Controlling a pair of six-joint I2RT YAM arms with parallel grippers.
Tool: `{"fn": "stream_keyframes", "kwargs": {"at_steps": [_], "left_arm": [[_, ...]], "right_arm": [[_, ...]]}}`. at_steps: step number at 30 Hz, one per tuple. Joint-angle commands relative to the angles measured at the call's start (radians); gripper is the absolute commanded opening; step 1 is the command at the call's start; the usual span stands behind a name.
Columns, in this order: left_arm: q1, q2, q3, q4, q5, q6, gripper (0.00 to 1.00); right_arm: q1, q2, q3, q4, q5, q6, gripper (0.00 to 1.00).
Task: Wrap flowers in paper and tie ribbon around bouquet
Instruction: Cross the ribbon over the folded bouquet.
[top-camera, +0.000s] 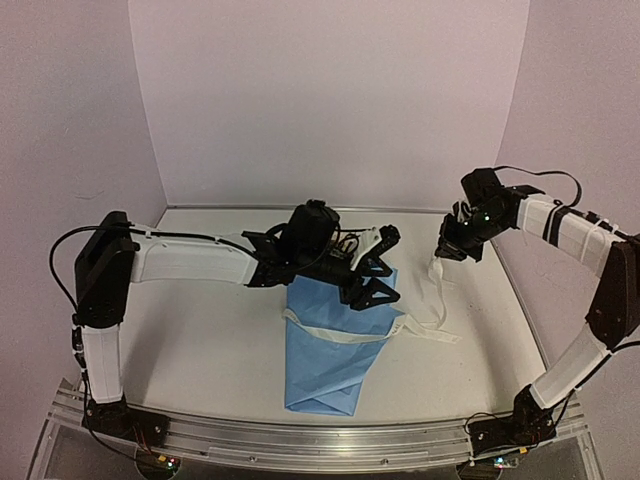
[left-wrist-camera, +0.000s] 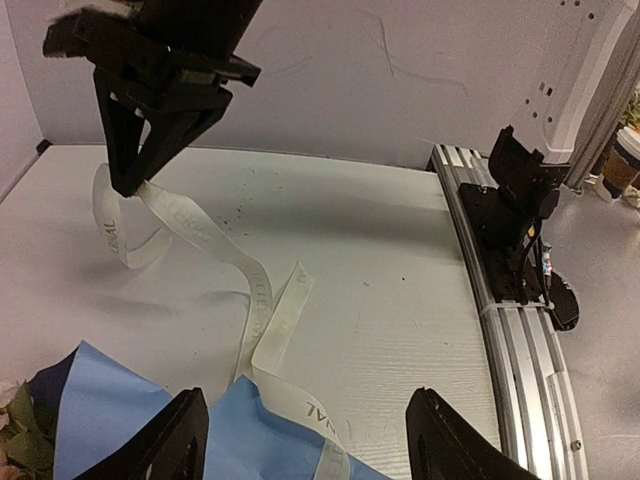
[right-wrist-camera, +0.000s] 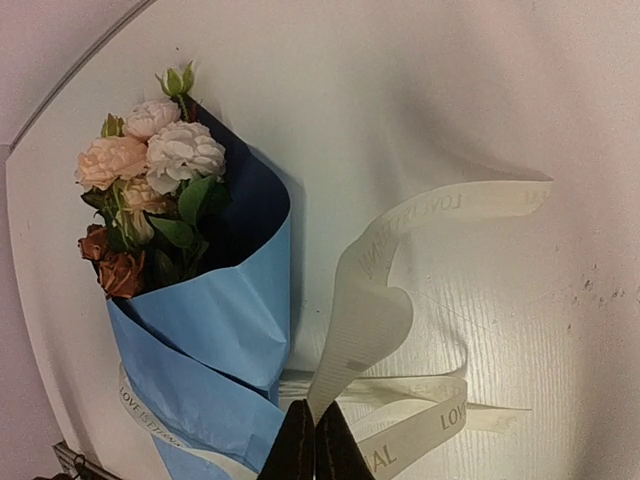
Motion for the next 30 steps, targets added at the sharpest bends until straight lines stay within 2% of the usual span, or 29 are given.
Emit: {"fn": "stream_keyframes", "kwargs": {"at_steps": [1,4,9,15,19,23,27,30], "left_arm": [[0.019,-0.115,-0.067,0.088,0.001,-0.081,0.68],[0.041,-0.148,-0.118,0.099,-0.036,-0.12,0.62],[0.079,-0.203,-0.175,0.073,-0.113,-0.208,0.51],[0.218,-0.339,-0.391,0.116,-0.22,-0.501,0.52],[0.274,-0.42,-0.511,0.088,-0.264,-0.614,0.53],[0.308,-0.455,-0.575,0.033,-0.309,-0.661,0.53],[0.329,-0.469,-0.592,-0.012,-0.319,-0.663,0.53],[0.333,-0.472,-0.586,-0.039,-0.326,-0.651,0.53]], "right_arm": [[0.004,0.016,0.039,0.032,-0.001,-0.043,0.0],[0.002,0.034,0.049,0.032,0.048,-0.07,0.0],[0.019,0.074,0.12,0.054,-0.062,-0.106,0.0],[0.167,0.054,0.181,0.073,-0.198,-0.186,0.0],[0.307,0.027,0.156,0.071,-0.317,-0.248,0.0],[0.382,0.067,0.152,-0.079,-0.448,-0.314,0.0],[0.383,0.09,0.105,-0.196,-0.433,-0.365,0.01],[0.384,0.085,0.088,-0.238,-0.406,-0.379,0.13]]}}
